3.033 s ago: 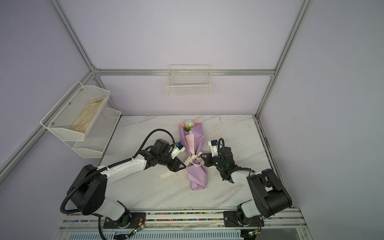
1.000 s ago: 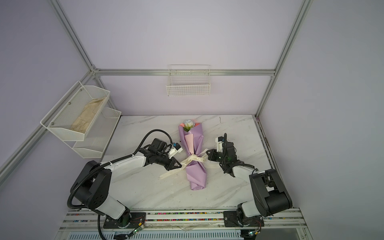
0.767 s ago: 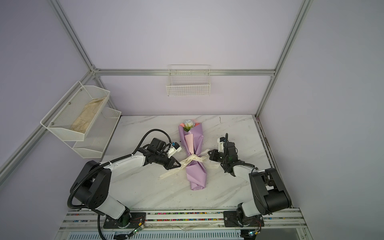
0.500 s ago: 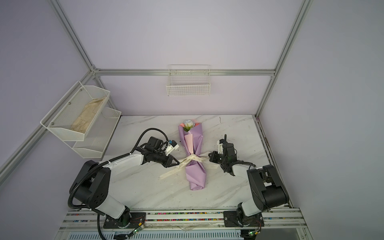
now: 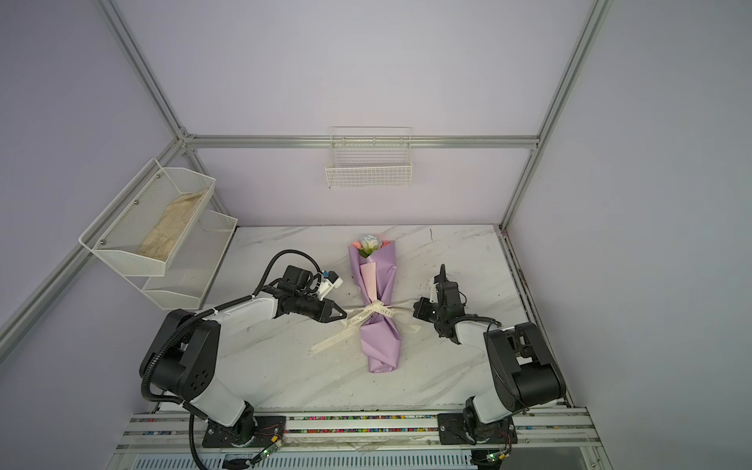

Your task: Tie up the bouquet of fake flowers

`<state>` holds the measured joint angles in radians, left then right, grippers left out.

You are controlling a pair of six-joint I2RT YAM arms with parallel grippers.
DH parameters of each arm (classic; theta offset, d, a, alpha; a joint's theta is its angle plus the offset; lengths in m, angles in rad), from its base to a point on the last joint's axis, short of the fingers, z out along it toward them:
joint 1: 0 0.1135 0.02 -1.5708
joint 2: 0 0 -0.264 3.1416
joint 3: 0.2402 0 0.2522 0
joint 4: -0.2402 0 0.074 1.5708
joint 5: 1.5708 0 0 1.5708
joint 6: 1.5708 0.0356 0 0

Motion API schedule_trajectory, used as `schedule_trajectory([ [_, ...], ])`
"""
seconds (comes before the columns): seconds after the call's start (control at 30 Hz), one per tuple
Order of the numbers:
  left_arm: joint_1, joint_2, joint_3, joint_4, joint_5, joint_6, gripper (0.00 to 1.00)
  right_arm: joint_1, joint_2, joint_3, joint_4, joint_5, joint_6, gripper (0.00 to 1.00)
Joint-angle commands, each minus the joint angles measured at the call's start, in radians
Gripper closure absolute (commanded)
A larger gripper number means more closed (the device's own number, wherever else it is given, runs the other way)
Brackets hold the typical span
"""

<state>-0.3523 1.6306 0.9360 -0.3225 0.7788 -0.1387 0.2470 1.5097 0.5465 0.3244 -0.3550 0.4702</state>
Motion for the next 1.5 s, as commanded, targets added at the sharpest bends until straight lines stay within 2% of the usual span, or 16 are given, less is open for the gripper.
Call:
schedule_trajectory([
  [0.0,0.008,-0.005,-0.011,0.013,-0.001,-0.019,1.00,-0.009,0.004,0.032,-0.018,0.024,0.039,1.00],
  [0.1,0.008,-0.009,-0.012,0.011,-0.018,-0.018,1.00,-0.019,0.007,0.028,-0.009,0.038,0.066,1.00],
  [0.17,0.007,-0.006,-0.007,0.015,0.009,-0.016,1.00,-0.019,0.010,0.035,0.011,-0.008,0.068,1.00],
  [0.27,0.006,-0.006,0.004,0.019,0.046,-0.016,1.00,-0.018,0.021,0.070,-0.017,-0.110,0.084,0.87],
  [0.33,0.006,-0.014,0.009,0.019,0.047,-0.015,1.00,-0.019,0.003,0.096,-0.101,-0.093,0.100,0.74],
  [0.43,0.006,-0.023,0.014,0.018,0.054,-0.016,1.00,-0.019,-0.059,0.103,-0.181,-0.062,0.168,0.62],
  [0.53,0.004,-0.027,0.018,0.018,0.067,-0.018,1.00,-0.019,-0.117,0.092,-0.217,-0.061,0.264,0.55],
  [0.63,0.004,-0.028,0.020,0.018,0.072,-0.018,1.00,-0.004,-0.163,0.055,-0.130,-0.131,0.398,0.52],
  [0.7,0.004,-0.029,0.023,0.017,0.072,-0.018,1.00,0.018,-0.164,0.050,-0.101,-0.140,0.488,0.52],
  [0.83,0.003,-0.026,0.027,0.015,0.076,-0.018,1.00,0.090,-0.079,0.132,-0.153,-0.120,0.534,0.52],
  [1.0,0.004,-0.026,0.029,0.011,0.076,-0.016,1.00,0.142,-0.021,0.105,-0.041,-0.084,0.673,0.52],
  [1.17,0.001,-0.023,0.030,0.010,0.077,-0.015,1.00,0.147,0.002,0.128,-0.002,-0.089,0.670,0.60],
  [1.33,0.001,-0.021,0.035,0.007,0.081,-0.013,1.00,0.149,0.012,0.150,-0.036,-0.071,0.657,0.61],
  [1.47,0.001,-0.020,0.040,0.006,0.083,-0.013,1.00,0.159,0.039,0.145,0.007,-0.093,0.685,0.61],
])
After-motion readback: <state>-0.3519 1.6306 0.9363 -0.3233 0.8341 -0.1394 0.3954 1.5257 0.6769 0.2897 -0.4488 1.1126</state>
